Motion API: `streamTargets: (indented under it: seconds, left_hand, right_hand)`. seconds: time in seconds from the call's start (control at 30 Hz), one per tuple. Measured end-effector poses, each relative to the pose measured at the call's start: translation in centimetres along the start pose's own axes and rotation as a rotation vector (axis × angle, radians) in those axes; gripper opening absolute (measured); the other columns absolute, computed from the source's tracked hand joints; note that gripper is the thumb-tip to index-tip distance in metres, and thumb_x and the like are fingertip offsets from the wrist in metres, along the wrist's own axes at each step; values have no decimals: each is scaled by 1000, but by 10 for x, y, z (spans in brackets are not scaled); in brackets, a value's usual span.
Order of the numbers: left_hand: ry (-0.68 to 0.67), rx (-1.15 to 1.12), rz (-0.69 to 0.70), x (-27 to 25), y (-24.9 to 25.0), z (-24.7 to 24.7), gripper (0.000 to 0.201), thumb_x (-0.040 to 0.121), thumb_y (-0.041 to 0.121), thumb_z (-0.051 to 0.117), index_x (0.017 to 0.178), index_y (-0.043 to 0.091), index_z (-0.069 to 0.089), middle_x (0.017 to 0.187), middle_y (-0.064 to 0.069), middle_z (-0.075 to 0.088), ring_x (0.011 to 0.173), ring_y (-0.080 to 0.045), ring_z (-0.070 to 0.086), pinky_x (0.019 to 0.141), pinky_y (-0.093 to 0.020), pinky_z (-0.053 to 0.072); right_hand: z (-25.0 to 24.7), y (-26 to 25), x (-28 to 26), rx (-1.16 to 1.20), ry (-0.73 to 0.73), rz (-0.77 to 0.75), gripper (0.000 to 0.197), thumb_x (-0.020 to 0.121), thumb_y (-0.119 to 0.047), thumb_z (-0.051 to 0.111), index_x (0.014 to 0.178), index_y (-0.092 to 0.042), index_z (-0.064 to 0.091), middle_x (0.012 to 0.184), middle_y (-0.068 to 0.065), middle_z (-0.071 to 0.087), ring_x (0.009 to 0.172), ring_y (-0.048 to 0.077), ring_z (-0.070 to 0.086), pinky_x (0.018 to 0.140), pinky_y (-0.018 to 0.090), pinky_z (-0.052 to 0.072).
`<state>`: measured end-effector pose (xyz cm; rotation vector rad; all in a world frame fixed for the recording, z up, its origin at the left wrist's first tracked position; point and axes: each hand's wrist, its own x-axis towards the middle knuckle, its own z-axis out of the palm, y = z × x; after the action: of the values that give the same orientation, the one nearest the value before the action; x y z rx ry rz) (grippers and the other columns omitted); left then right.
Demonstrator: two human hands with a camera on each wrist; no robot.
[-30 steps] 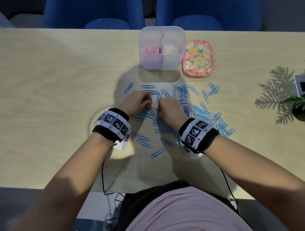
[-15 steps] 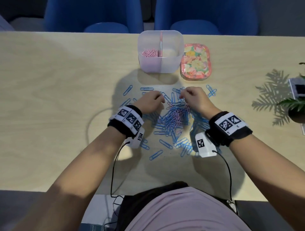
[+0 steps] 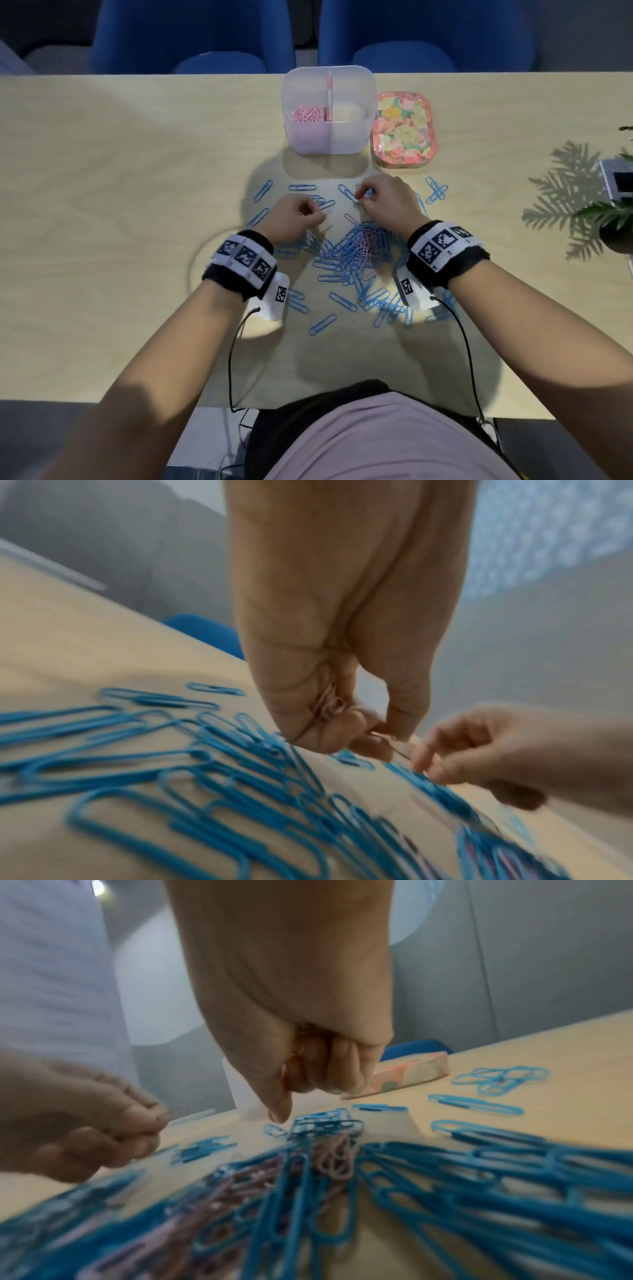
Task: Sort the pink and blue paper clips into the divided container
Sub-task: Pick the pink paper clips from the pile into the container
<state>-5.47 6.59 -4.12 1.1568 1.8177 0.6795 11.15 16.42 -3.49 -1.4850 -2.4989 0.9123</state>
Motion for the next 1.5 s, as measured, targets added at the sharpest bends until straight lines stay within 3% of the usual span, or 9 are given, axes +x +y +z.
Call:
streamTargets:
  seconds: [0.17,0.33,0.67,0.77,0.9,1.0,1.13,1.4,1.5]
  left_hand:
    - [-141,-559,-255,-15,-4,-16,18,91,5,52,106,8,61,69,2,61,58,-5,46,52,-14,43]
    - [-218,-763,-433,-20,5,-9,26,92,20,44,67,17,50,60,3,46,40,-4,41,38,-14,36]
    - [77,421,-55,-32,6,23,32,87,38,59,69,11,57,61,-1,53,59,-16,49,51,-26,30]
    - [95,418,-95,-33,13,32,30,85,29,63,62,12,54,62,-8,52,60,-23,51,48,-26,31]
    - [27,415,-138,-27,15,30,22,84,17,62,64,9,59,65,-11,59,67,-26,61,59,-31,45]
    - [-25,438,-137,-27,9,26,41,86,10,55,48,13,41,49,-5,42,47,-18,43,46,-19,37]
    - [-76,248,-130,-32,2,15,46,87,10,54,43,18,44,39,8,43,34,-4,43,35,-7,28]
    - [-181,-420,-355,-32,13,7,17,92,7,48,105,4,60,74,-3,55,62,-10,50,50,-17,44]
    - [-203,-581,-458,-27,25,13,12,94,12,45,91,7,56,69,-4,49,48,-6,51,41,-13,42]
  right_hand:
    - [9,-7,-9,-76,-64,16,13,75,-28,70,78,-16,67,79,-3,59,78,16,50,67,28,36]
    - [12,-7,-3,0,-262,56,26,79,-20,69,56,-18,56,66,-4,61,73,18,58,67,28,42]
    - [-26,17,-37,914,-90,300,23,87,6,43,78,-12,53,60,8,56,35,11,49,32,15,32]
    - [-18,15,-52,636,-123,252,23,91,-4,47,70,-13,54,56,4,49,33,5,43,34,16,30]
    - [2,13,-64,-31,-96,172,28,79,-43,66,69,-18,58,70,-1,57,68,17,51,62,28,36]
    - [18,9,-69,-55,-73,156,18,77,-34,69,76,-17,64,81,2,65,81,22,59,66,27,35]
    - [17,9,-72,173,-183,77,10,79,-16,68,71,-10,68,63,-2,57,58,7,53,61,23,36]
    - [-19,28,-74,924,-281,346,22,90,2,50,71,-8,57,49,-2,58,39,5,47,36,13,35]
    - [-35,37,-67,1115,-177,420,24,88,11,41,86,-6,57,58,5,56,34,5,46,34,14,36]
